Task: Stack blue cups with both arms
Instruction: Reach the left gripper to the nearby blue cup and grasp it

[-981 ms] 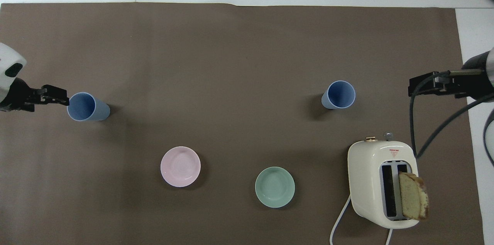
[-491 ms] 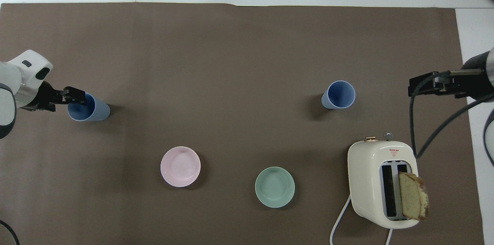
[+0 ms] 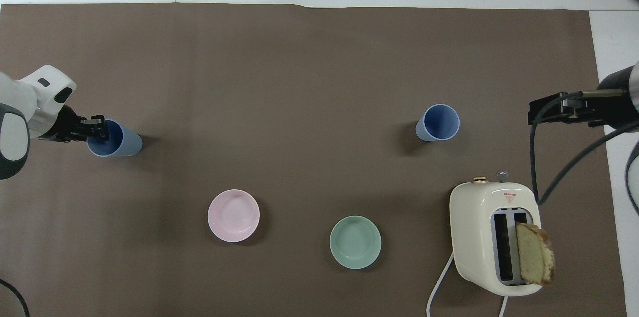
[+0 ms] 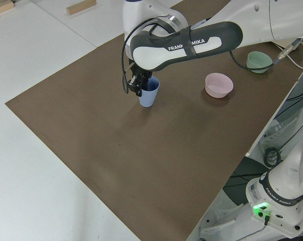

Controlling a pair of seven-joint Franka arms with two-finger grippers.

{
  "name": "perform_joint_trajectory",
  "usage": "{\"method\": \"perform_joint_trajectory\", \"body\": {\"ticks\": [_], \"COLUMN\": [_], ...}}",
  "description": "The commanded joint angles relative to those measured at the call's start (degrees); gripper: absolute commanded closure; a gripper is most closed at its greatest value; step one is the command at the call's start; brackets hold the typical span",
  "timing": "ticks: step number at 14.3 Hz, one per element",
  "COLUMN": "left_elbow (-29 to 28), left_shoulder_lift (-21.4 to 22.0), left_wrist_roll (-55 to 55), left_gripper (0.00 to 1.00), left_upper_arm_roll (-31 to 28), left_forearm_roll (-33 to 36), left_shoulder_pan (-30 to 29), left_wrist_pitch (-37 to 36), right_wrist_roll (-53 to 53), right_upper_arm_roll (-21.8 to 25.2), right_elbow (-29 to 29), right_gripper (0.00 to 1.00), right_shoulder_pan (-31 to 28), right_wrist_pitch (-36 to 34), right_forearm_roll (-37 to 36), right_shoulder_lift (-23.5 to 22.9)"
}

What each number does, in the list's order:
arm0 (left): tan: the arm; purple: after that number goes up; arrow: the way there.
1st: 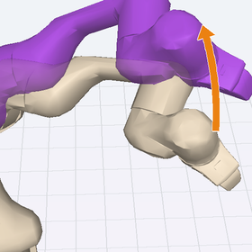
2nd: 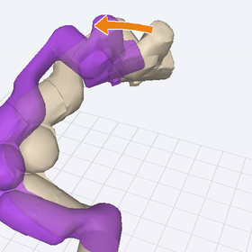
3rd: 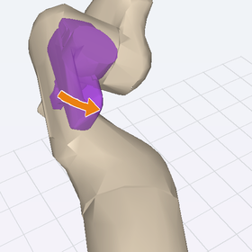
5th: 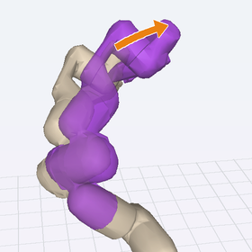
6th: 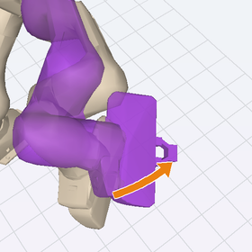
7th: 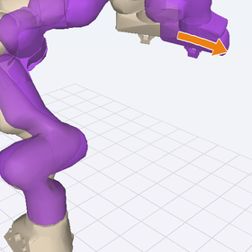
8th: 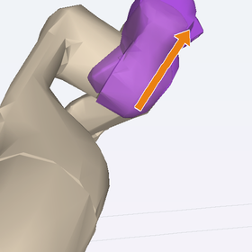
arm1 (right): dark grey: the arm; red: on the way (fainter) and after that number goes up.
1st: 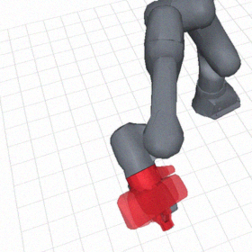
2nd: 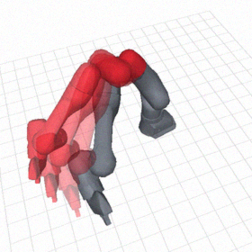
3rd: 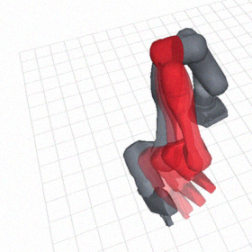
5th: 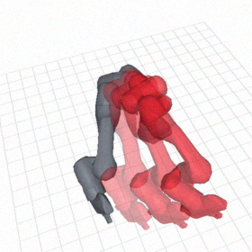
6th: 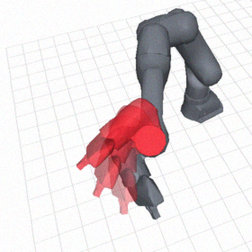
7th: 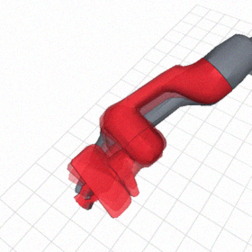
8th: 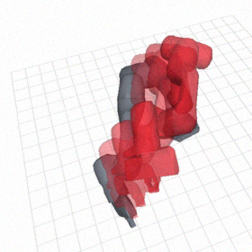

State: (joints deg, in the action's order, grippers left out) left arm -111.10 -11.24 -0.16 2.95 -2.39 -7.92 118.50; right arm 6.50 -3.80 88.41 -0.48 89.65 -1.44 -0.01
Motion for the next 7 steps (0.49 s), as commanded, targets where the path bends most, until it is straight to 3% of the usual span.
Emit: {"method": "perform_joint_trajectory", "body": {"ticks": [1, 7], "left_elbow": [3.9, 13.0], "left_shoulder_lift": [-1.1, -0.6], "left_wrist_roll": [-0.4, 4.6], "left_gripper": [1.0, 1.0], "left_upper_arm_roll": [0.0, 0.1], "left_forearm_roll": [-1.3, -6.1], "left_shoulder_pan": [0.3, 3.1], "left_wrist_pitch": [0.0, -4.2], "right_wrist_roll": [-0.7, -0.7], "right_upper_arm_roll": [-0.3, -0.3], "right_elbow": [1.3, 1.2], "right_gripper": [0.0, 0.0], "right_shoulder_pan": [-0.9, -0.9], "right_wrist_pitch": [0.3, 0.3], "right_forearm_roll": [0.6, 0.6], "right_shoulder_lift": [1.2, 1.2]}}
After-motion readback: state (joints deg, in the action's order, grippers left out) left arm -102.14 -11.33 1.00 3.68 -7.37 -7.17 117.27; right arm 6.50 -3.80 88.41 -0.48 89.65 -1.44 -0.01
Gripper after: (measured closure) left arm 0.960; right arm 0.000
